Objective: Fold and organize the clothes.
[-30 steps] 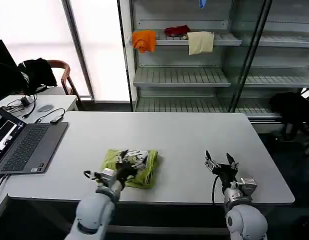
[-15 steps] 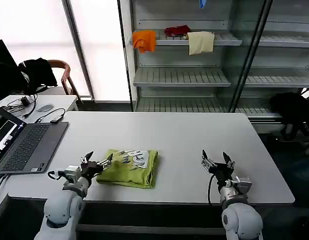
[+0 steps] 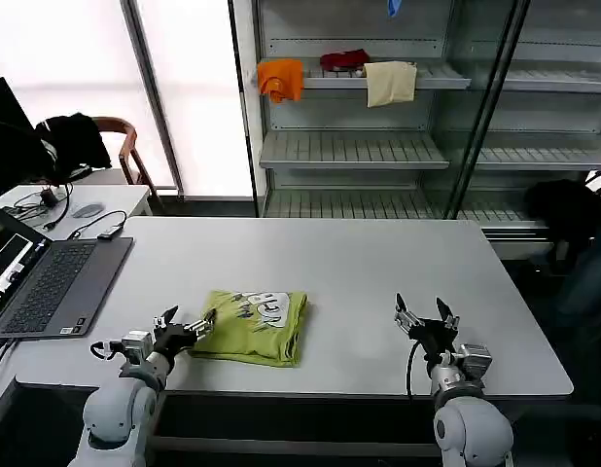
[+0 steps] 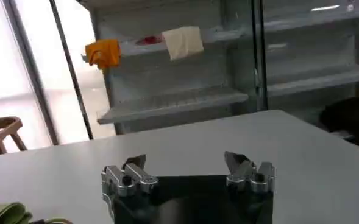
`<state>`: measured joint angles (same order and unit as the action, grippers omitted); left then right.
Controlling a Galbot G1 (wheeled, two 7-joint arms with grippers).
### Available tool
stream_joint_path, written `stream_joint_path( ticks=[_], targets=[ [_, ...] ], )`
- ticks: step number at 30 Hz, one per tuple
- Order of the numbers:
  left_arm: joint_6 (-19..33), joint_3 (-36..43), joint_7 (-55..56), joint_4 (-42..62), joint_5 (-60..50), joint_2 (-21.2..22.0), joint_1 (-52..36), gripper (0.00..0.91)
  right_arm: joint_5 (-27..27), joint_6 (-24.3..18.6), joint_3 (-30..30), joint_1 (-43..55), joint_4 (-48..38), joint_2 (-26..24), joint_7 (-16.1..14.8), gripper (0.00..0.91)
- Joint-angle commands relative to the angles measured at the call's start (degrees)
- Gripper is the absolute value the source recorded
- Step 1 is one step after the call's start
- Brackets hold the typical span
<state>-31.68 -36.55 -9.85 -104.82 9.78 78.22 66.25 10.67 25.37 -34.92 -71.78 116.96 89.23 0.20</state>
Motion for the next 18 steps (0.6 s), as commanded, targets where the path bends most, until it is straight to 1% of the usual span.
stream_joint_path(
  ticks=[1, 15, 17, 18],
  targets=[
    [0.9, -0.2, -0.1, 0.9, -1.5, 0.1, 0.7, 0.907, -0.1, 0.0, 0.1, 0.1, -0.1, 0.0, 0.1, 0.907],
    [2.8, 0.9, -0.1, -1.0, -0.4, 1.5, 3.1, 0.907, -0.2, 0.0, 0.5, 0.3, -0.2, 0.3, 0.2, 0.907],
    [2.4, 1.1, -0.2, -1.0, -0.4, 1.6, 3.3, 0.846, -0.2, 0.0, 0.5, 0.3, -0.2, 0.4, 0.2, 0.907],
    [2.3, 1.2, -0.2, -1.0, -0.3, 1.6, 3.4, 0.766, -0.2, 0.0, 0.4, 0.3, -0.3, 0.3, 0.2, 0.907]
  ],
)
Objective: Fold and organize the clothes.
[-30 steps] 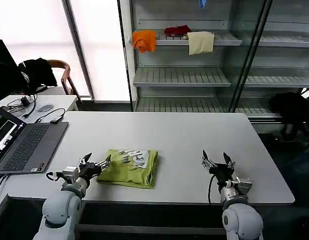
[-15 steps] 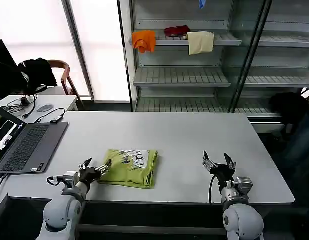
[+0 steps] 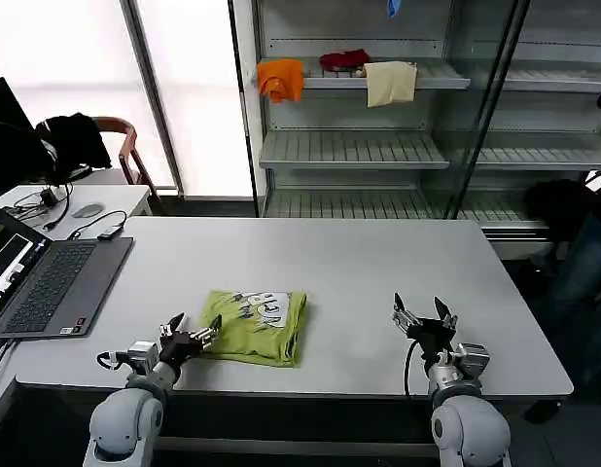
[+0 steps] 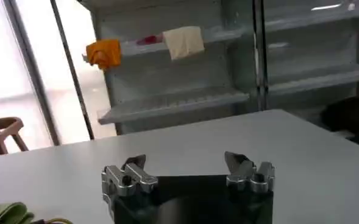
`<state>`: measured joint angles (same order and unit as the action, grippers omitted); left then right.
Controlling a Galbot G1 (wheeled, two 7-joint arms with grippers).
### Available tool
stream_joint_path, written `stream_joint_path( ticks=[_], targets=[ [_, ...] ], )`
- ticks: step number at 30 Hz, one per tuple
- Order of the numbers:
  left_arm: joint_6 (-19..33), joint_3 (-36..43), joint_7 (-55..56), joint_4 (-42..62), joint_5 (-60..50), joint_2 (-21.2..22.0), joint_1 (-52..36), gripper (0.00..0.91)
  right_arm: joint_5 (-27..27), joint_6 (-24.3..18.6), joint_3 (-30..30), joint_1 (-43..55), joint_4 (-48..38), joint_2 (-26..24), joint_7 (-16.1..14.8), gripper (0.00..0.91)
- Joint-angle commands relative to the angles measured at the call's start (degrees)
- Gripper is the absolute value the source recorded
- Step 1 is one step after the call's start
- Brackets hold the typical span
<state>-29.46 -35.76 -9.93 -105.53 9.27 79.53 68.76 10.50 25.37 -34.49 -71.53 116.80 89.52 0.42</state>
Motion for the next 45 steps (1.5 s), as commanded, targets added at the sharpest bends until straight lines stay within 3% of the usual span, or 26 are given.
stream_joint_path(
  ticks=[1, 4, 8, 13, 23, 31, 37, 45],
  targets=[
    [-0.1, 0.5, -0.3, -0.4, 0.4, 0.3, 1.0, 0.725, 0.0, 0.0, 0.0, 0.0, -0.2, 0.1, 0.1, 0.907],
    [-1.5, 0.8, -0.5, -0.5, 1.7, 0.4, 1.0, 0.464, 0.0, 0.0, -0.1, 0.1, -0.3, 0.1, 0.1, 0.907],
    [-2.2, 1.0, -0.5, 0.0, 2.2, 0.6, 0.9, 0.222, -0.1, -0.1, 0.0, 0.2, -0.4, 0.2, 0.1, 0.907],
    [-3.0, 0.9, -0.5, 0.4, 4.7, 0.6, 0.7, 0.03, 0.0, -0.1, -0.2, 0.4, -0.7, 0.2, 0.2, 0.907],
    [-3.0, 0.9, -0.7, 0.6, 8.1, 0.4, 0.5, 0.01, -0.1, -0.2, -0.1, 1.0, -1.5, 0.4, 0.4, 0.907],
    [4.7, -2.4, -2.8, -0.3, -2.1, -0.8, -0.5, 0.0, 0.0, -0.2, -0.1, 1.4, -2.1, 0.3, 0.4, 0.907],
    [7.1, -9.4, -5.8, 0.7, -8.8, -6.0, -3.5, 0.0, 0.3, -0.4, -0.4, 1.6, -3.0, -0.2, 0.3, 0.907],
    [10.2, -16.5, -9.6, 5.9, -15.7, -19.5, -7.7, 0.0, 0.6, -1.2, -0.1, 1.8, -4.4, -0.5, 0.3, 0.907]
  ],
)
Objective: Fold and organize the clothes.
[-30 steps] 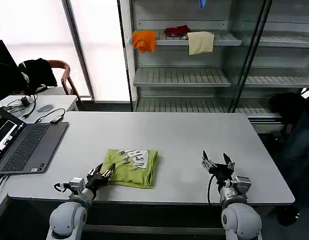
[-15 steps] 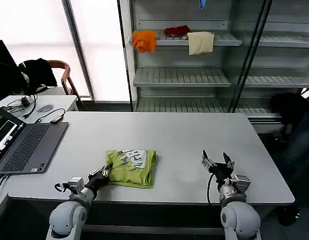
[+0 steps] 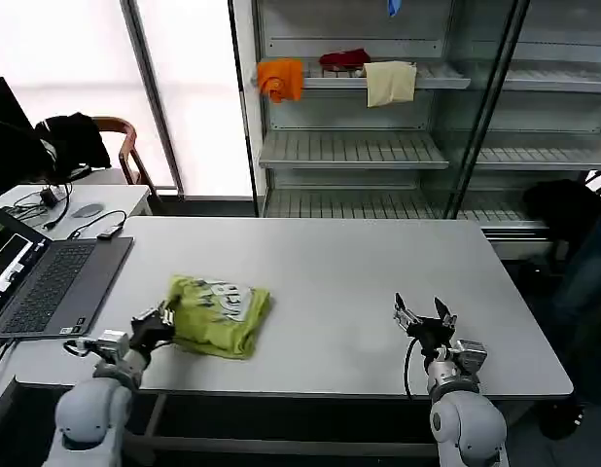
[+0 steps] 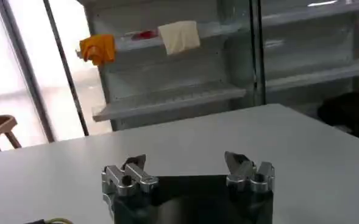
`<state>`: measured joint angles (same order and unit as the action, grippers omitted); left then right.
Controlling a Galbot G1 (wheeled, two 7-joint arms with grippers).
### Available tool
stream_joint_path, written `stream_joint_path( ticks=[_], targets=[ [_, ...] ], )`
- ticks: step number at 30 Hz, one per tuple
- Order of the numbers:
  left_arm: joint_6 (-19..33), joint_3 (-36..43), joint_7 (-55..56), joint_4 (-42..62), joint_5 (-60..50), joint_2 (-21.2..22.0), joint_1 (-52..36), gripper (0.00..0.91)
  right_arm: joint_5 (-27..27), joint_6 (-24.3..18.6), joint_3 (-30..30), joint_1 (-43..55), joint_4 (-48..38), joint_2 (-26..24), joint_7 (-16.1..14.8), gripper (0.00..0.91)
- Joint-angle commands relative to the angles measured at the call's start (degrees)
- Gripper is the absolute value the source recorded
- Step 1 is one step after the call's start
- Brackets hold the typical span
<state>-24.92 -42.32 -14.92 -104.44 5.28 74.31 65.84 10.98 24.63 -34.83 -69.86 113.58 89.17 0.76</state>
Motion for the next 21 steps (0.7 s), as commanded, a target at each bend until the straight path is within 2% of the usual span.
stream_joint_path(
  ticks=[1, 7, 11, 16, 18, 19, 21],
  targets=[
    [6.3, -10.4, -5.4, 5.4, -12.7, -15.9, -5.6, 0.0, 0.2, -0.5, 0.2, 0.1, -1.3, -0.2, -0.1, 0.907],
    [6.1, -9.2, -8.7, 4.4, -16.1, -22.0, -8.9, 0.0, 0.4, -0.8, 0.6, -0.1, -1.6, -0.2, 0.2, 0.907],
    [5.0, -7.8, -10.8, 0.6, -17.5, -22.3, -10.0, 0.01, 0.8, -1.1, 0.3, -0.7, -1.8, -0.3, 0.3, 0.907],
    [4.8, -5.6, -11.5, -6.4, -19.3, -17.8, -6.6, 0.01, 2.5, -2.1, -1.2, -2.1, -1.9, -1.6, 0.4, 0.907],
    [6.7, -1.8, -11.1, -9.2, -25.6, -13.4, -2.6, 0.01, 3.2, -2.4, -1.9, -2.7, -1.8, -2.2, 0.4, 0.907],
    [7.6, -1.0, -11.0, -9.4, -27.2, -12.6, -1.5, 0.01, 3.4, -2.5, -2.1, -2.9, -1.8, -2.4, 0.4, 0.907],
    [9.2, 6.6, -9.4, -10.1, -32.8, -7.0, 1.2, 0.01, 3.7, -2.5, -2.6, -3.4, -1.4, -2.7, 0.4, 0.907]
  ],
)
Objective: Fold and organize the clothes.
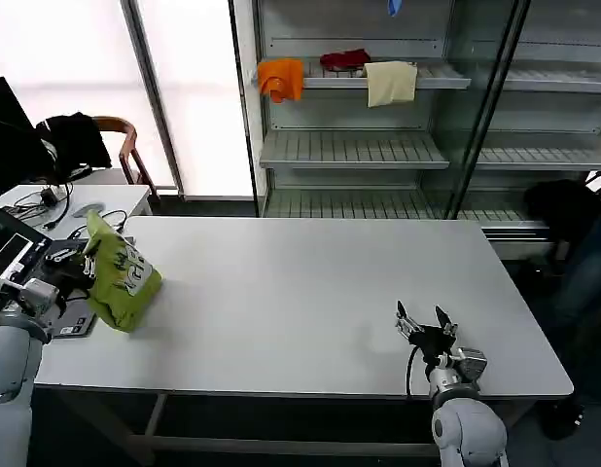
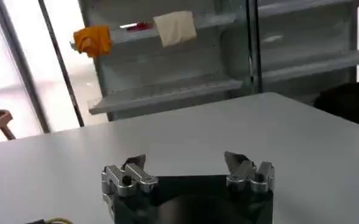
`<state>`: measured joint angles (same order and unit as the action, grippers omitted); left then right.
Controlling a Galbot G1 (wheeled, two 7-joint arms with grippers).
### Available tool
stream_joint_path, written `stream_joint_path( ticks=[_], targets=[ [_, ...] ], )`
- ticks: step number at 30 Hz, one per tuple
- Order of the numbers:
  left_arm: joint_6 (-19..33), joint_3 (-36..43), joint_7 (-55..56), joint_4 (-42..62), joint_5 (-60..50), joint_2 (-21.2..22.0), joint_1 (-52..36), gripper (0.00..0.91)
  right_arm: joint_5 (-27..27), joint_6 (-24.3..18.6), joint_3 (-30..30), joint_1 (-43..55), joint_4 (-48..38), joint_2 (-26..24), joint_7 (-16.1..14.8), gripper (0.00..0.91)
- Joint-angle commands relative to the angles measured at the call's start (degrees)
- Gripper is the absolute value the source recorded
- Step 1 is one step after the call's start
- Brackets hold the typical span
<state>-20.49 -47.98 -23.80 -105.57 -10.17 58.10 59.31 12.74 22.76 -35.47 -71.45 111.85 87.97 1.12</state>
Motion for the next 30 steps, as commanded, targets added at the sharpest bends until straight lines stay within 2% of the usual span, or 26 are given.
stream_joint_path(
  ticks=[1, 6, 10, 14, 20, 23, 30],
  targets=[
    [5.2, 14.1, -0.4, -9.0, -18.8, 10.3, 8.2, 0.01, 2.0, -0.7, -2.0, -2.0, 0.4, -1.6, 0.1, 0.907],
    [5.8, 27.7, 3.4, -6.9, -27.2, 17.2, 9.3, 0.01, 2.1, -0.6, -2.7, -2.7, 1.2, -1.7, 0.1, 0.907],
    [3.7, 34.4, 5.4, -5.1, -27.3, 19.8, 7.6, 0.02, 2.1, -0.6, -3.0, -3.3, 1.7, -1.7, 0.1, 0.907],
    [2.4, 37.8, 6.8, -3.5, -25.9, 20.8, 5.1, 0.02, 2.1, -0.6, -3.2, -3.8, 2.1, -1.5, 0.1, 0.907],
    [-0.3, 41.0, 10.7, -0.2, -16.8, 21.2, 1.5, 0.02, 1.9, -0.5, -3.2, -3.6, 2.4, -1.1, 0.2, 0.907],
    [-1.9, 42.0, 14.6, 3.0, -10.5, 22.6, -1.8, 0.02, 1.8, -0.2, -3.1, -3.4, 2.7, -1.0, 0.2, 0.907],
    [-1.5, 44.8, 20.5, 11.6, -1.5, 27.6, -8.1, 0.02, 1.2, 0.4, -2.5, -3.1, 3.1, -0.6, 0.0, 0.907]
  ],
)
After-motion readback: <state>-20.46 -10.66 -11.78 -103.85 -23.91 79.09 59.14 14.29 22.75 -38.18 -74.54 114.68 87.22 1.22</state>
